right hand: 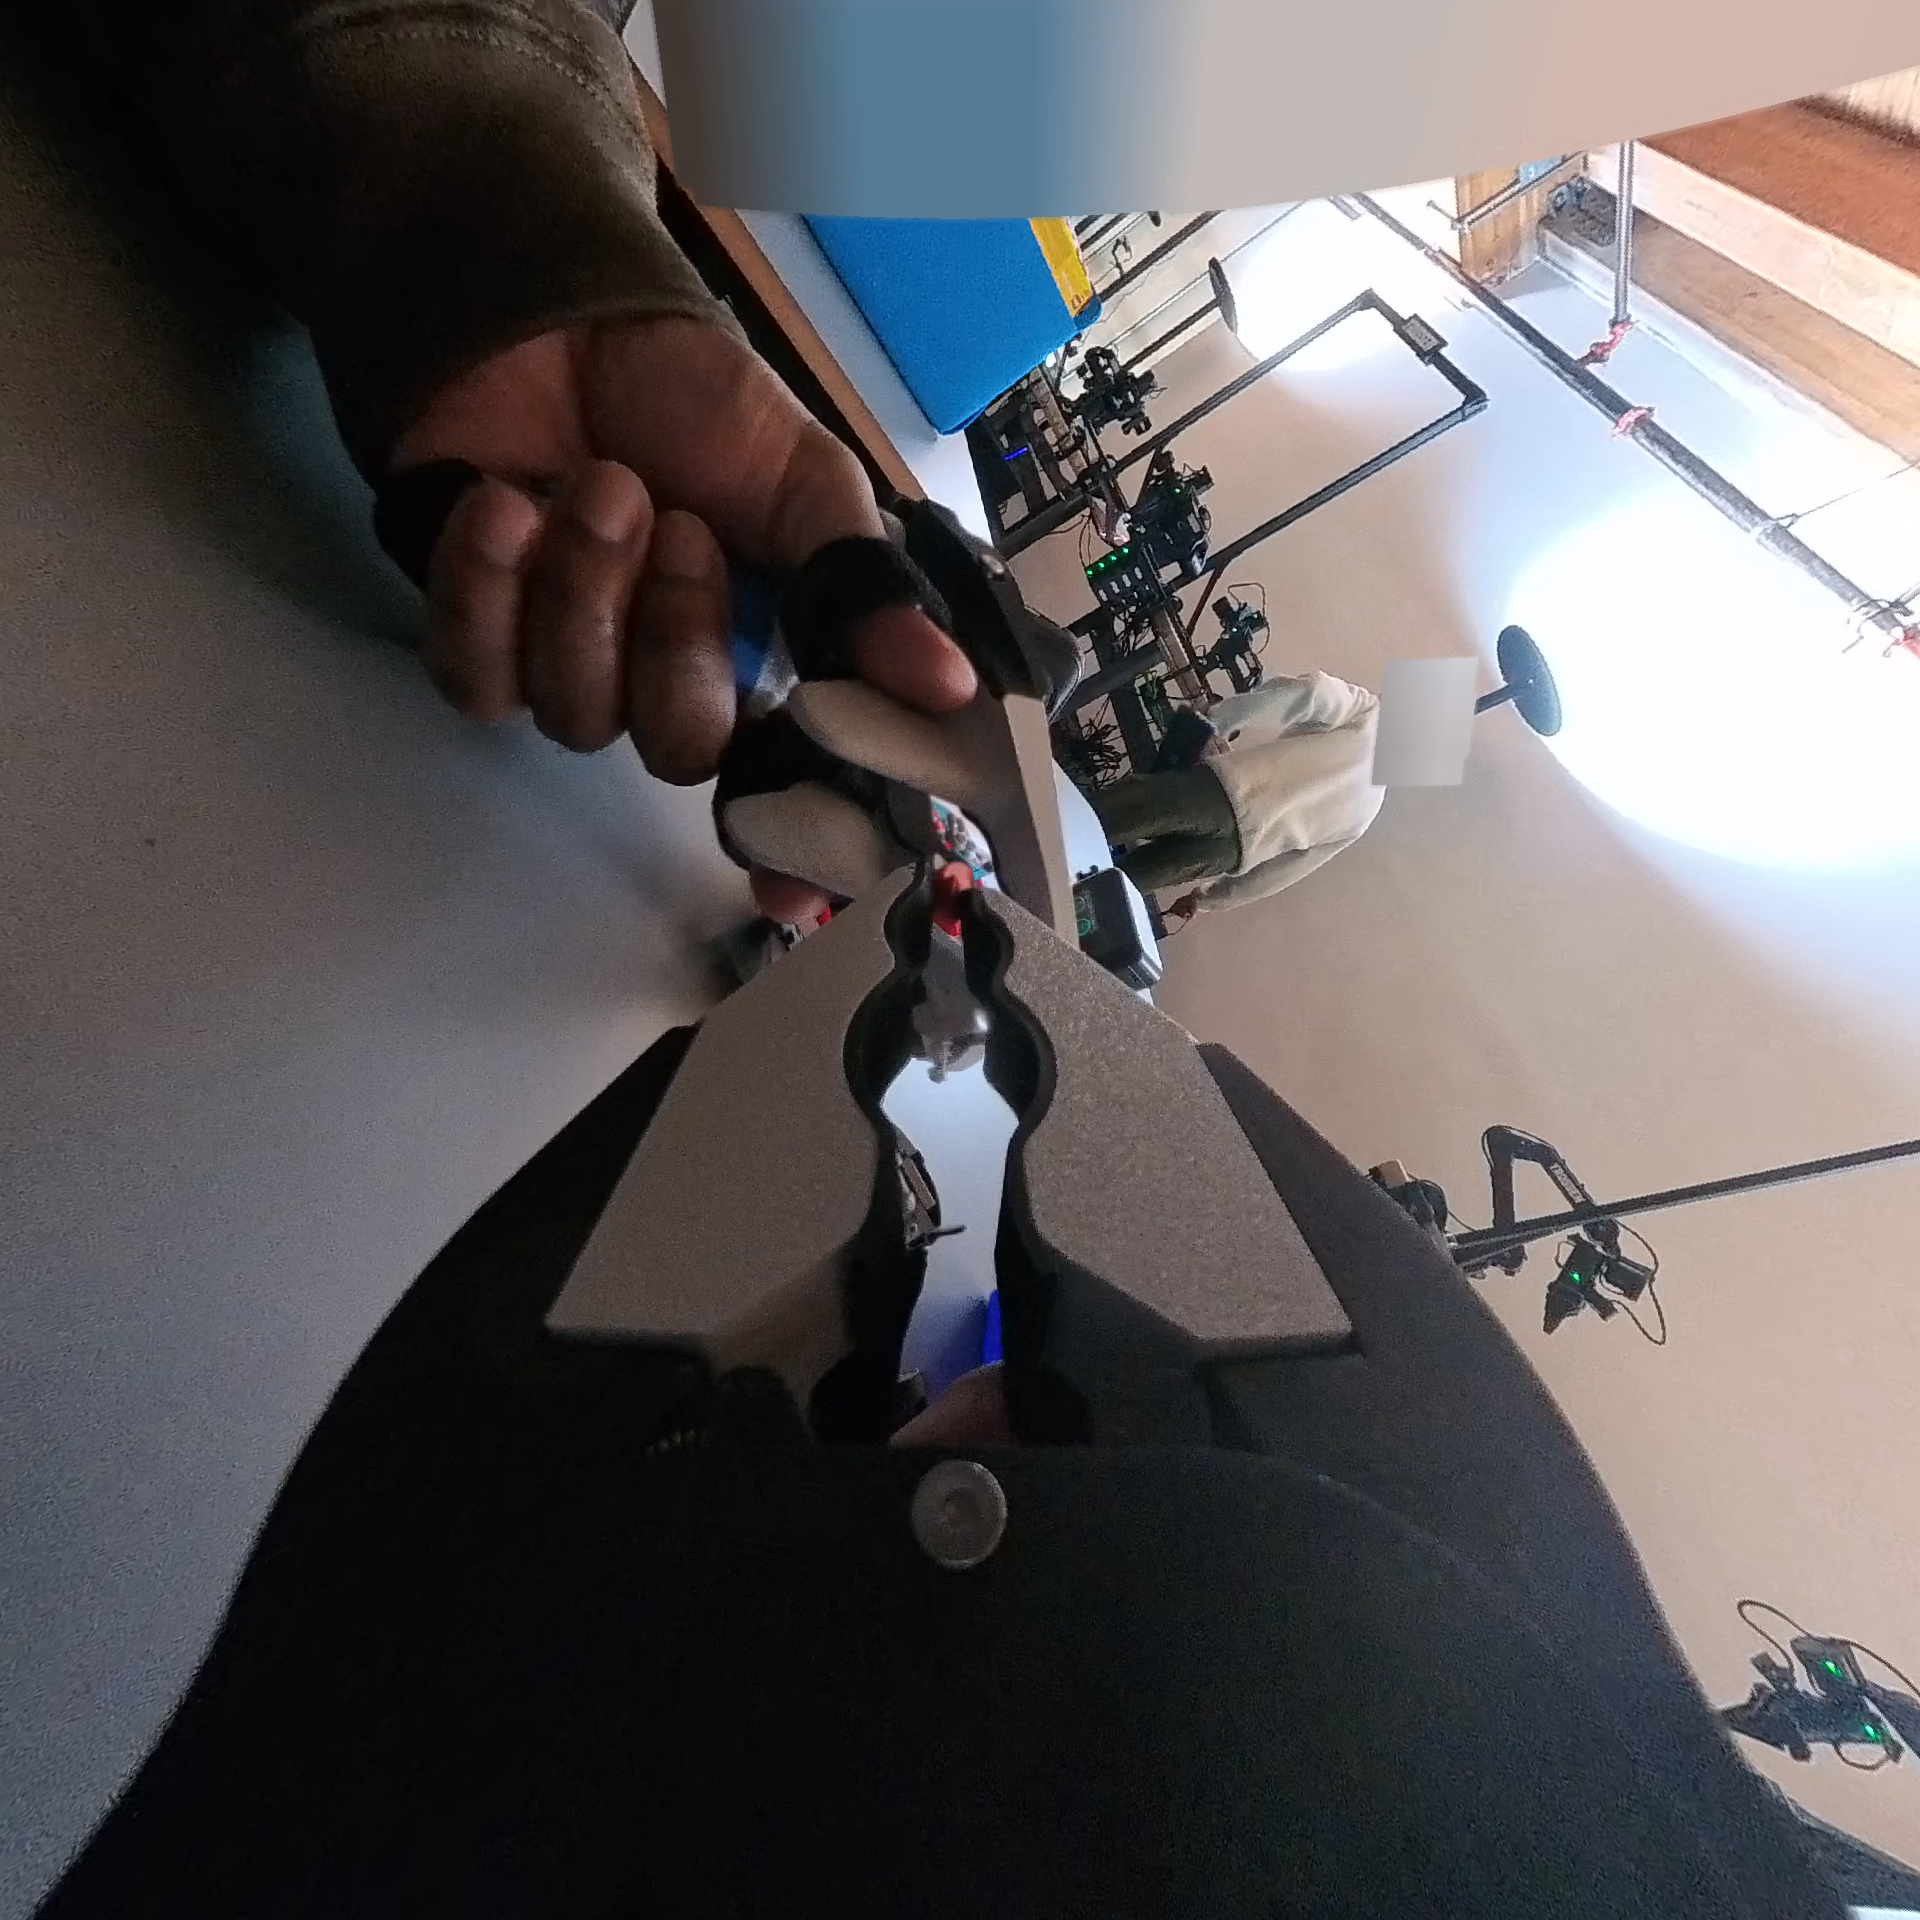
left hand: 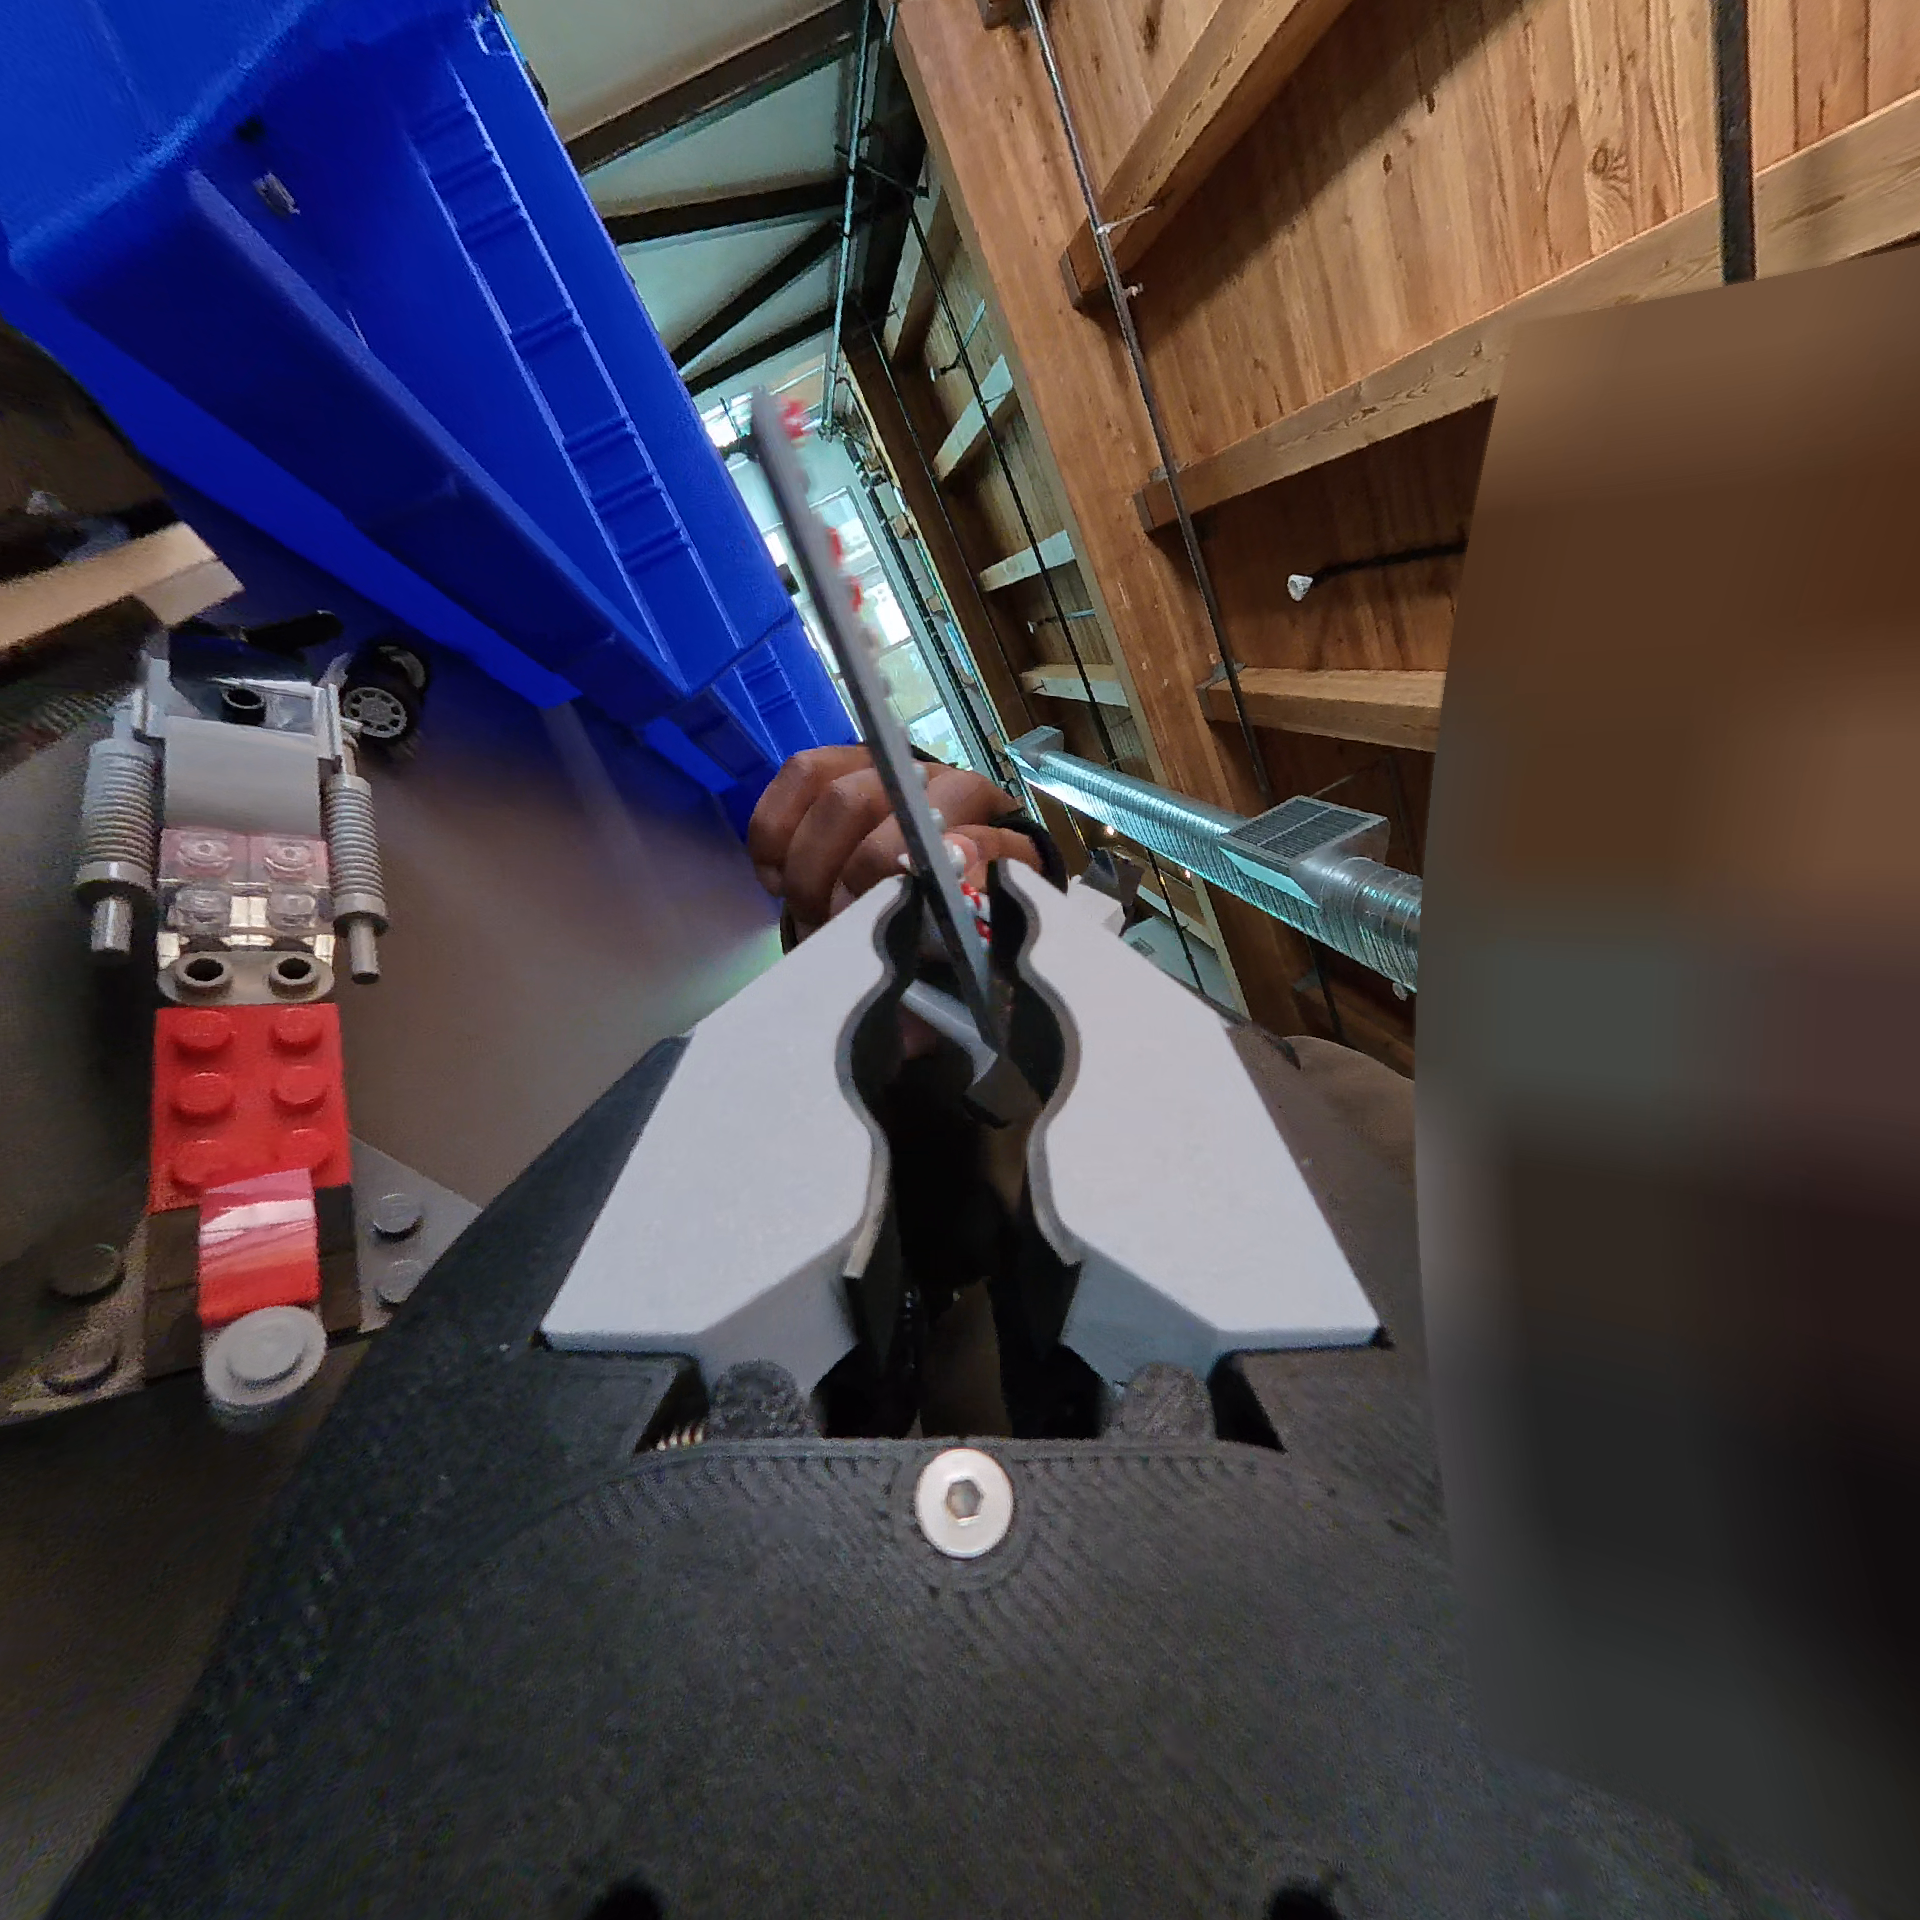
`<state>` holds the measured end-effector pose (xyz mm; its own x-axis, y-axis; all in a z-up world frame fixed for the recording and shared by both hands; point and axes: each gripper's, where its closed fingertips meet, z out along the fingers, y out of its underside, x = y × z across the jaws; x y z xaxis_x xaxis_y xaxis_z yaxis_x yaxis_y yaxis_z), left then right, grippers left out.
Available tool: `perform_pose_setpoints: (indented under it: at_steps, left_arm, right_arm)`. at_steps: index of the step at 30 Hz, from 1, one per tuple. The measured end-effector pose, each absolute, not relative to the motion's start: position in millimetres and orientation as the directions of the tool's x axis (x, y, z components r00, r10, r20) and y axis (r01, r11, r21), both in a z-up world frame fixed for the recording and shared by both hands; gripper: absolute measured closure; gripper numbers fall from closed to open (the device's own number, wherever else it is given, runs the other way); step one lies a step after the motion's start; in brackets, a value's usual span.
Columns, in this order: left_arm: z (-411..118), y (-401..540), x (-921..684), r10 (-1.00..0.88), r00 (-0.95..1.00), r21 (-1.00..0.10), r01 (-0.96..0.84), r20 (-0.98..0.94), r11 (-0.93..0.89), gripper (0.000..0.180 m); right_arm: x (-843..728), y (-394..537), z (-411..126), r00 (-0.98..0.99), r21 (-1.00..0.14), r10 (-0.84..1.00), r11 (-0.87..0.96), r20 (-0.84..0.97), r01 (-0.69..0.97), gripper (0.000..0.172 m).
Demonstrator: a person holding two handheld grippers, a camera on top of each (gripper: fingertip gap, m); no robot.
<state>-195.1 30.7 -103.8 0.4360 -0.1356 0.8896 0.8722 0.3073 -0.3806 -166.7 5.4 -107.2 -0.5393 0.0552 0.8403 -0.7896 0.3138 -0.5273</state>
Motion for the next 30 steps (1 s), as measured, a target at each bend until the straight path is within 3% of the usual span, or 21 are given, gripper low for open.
perform_pose_setpoints:
  at_steps: [6,13,30]
  left_arm:
    - [-103,27,-199,-0.069,0.502,-0.452,0.824,0.862,0.343,0.169]
    - [-93,18,-206,0.056,0.632,-0.595,0.692,0.773,0.41,0.17]
    - [-95,30,-194,-0.006,0.627,-0.583,0.727,0.779,0.362,0.171]
  right_arm:
    - [-168,5,-109,-0.551,-0.539,0.059,0.318,0.832,-0.78,0.167]
    - [-173,6,-105,-0.675,-0.669,0.093,0.284,0.732,-0.687,0.156]
    - [-166,9,-107,-0.779,-0.761,0.016,0.227,0.627,-0.608,0.165]
